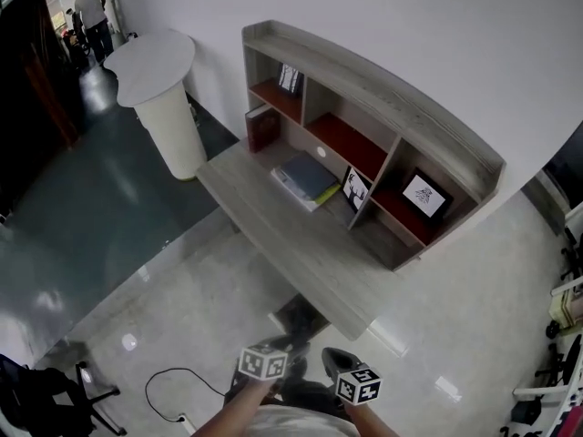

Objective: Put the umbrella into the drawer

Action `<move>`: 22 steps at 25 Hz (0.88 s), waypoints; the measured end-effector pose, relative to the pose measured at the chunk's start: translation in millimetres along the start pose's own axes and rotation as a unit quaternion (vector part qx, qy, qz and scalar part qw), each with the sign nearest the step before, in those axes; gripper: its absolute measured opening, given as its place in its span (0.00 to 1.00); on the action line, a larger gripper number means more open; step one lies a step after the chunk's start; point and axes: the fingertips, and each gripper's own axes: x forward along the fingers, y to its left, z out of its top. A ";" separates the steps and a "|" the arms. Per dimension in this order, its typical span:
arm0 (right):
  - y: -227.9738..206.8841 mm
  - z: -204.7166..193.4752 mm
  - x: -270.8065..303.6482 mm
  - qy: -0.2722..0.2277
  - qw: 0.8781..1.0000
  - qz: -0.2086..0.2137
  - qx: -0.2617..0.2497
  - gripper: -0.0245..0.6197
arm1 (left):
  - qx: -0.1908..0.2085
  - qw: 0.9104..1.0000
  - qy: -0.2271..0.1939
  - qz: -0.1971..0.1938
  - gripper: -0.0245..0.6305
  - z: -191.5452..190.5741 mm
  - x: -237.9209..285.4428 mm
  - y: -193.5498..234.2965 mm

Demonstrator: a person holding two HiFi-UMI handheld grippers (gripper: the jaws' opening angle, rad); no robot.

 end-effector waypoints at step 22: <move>165.2 -58.4 -58.7 -0.110 0.987 -0.109 0.046 0.05 | 0.094 0.996 -0.002 0.009 0.04 -55.1 -219.7 30.8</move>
